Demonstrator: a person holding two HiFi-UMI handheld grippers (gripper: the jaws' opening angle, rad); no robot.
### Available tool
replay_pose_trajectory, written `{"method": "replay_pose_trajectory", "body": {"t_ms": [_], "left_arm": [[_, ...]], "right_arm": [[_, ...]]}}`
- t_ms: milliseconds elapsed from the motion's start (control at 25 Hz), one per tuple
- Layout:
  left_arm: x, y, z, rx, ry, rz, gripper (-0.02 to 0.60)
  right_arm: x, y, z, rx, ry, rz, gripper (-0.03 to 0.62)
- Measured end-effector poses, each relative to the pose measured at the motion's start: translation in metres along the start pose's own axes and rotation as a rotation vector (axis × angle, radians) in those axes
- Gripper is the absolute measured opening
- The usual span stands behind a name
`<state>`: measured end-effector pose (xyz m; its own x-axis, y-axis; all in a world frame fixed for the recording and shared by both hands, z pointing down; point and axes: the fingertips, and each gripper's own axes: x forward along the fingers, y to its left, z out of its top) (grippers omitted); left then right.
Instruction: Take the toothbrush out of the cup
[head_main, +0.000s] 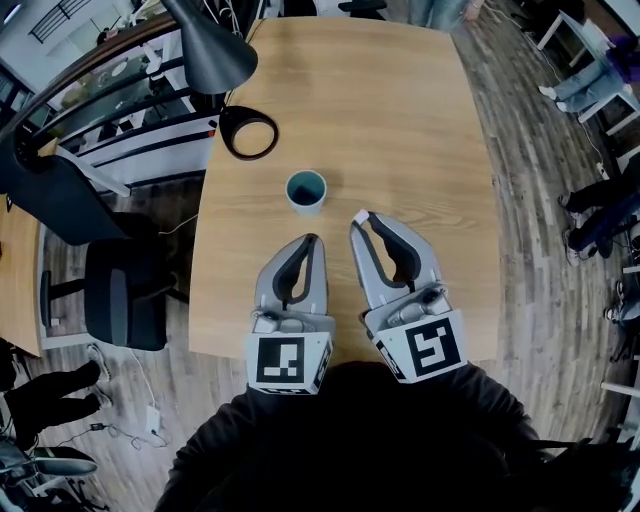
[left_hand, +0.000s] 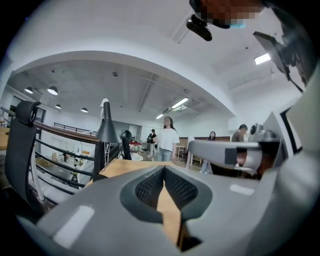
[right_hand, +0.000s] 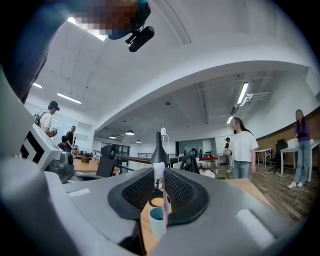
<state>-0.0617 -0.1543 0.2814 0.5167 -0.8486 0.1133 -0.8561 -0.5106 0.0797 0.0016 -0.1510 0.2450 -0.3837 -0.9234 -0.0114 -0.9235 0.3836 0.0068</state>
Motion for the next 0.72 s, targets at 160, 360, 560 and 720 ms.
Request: {"method": "replay_pose_trajectory", "body": {"t_ms": [160,360,560,720], "left_arm": [[-0.003,-0.008,0.007,0.013,-0.016,-0.007,0.008],[-0.002,-0.017,0.012,0.026,-0.028,-0.010,0.008],[0.001,-0.019,0.014,0.035,-0.030,-0.003,0.008],[0.002,-0.018,0.018,0.041,-0.039,0.015,0.008]], "right_arm": [[-0.014,-0.003,-0.009,0.022,0.022,-0.009,0.066],[-0.019,-0.013,-0.007,0.031,0.016,-0.017,0.066],[-0.019,-0.017,-0.008,0.037,0.014,-0.013,0.066],[-0.020,-0.023,-0.009,0.048,0.011,-0.017,0.066]]}}
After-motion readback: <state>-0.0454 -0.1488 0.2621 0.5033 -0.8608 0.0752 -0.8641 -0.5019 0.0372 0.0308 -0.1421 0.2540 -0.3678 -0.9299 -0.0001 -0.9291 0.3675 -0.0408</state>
